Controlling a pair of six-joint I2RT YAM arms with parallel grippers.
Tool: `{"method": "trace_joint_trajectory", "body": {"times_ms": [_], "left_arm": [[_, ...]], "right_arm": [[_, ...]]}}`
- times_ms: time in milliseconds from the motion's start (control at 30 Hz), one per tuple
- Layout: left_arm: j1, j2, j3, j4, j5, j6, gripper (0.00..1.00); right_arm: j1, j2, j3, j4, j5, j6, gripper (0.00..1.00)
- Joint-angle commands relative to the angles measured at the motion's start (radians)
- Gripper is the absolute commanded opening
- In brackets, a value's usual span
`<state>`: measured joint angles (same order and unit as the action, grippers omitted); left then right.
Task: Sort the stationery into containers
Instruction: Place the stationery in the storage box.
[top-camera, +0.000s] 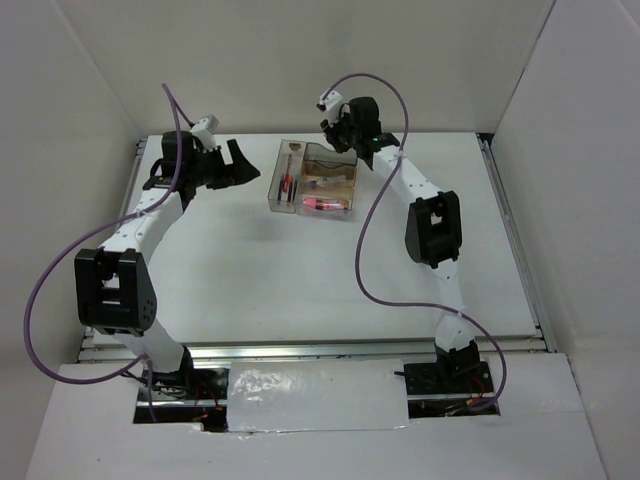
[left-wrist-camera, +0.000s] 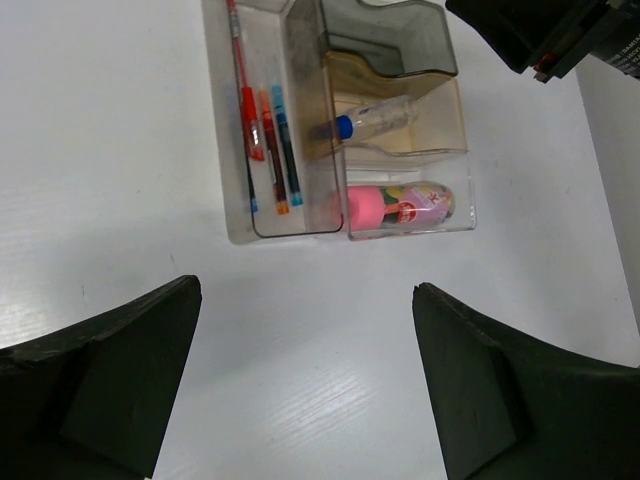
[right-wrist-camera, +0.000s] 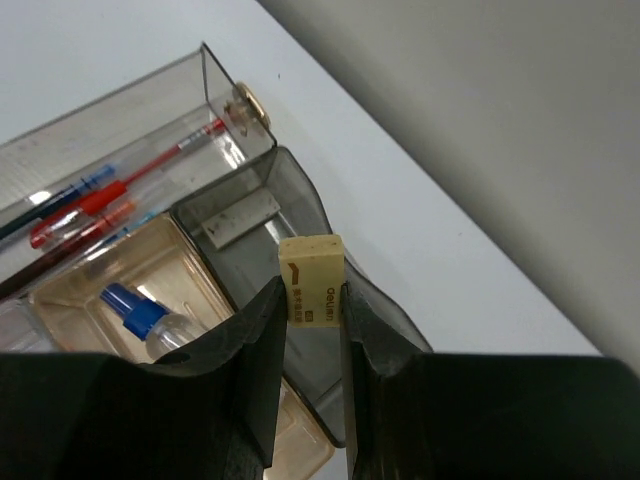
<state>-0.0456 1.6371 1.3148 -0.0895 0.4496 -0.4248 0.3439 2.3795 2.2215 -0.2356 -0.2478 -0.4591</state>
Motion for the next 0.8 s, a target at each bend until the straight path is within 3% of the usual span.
{"method": "trace_joint_trajectory", "body": {"times_ms": [0,767], "left_arm": [[0.021,-0.052,-0.034,0.054,-0.002,-0.041,0.99],[0.009,-0.025,-0.020,0.042,-0.066,-0.029,0.99]], "right_arm": [[-0.020,0.029,0.004,0.105,0.012,0.049,0.00],[-0.029,0.090,-0.051,0.084,0.025,-0.004,0.10]]}}
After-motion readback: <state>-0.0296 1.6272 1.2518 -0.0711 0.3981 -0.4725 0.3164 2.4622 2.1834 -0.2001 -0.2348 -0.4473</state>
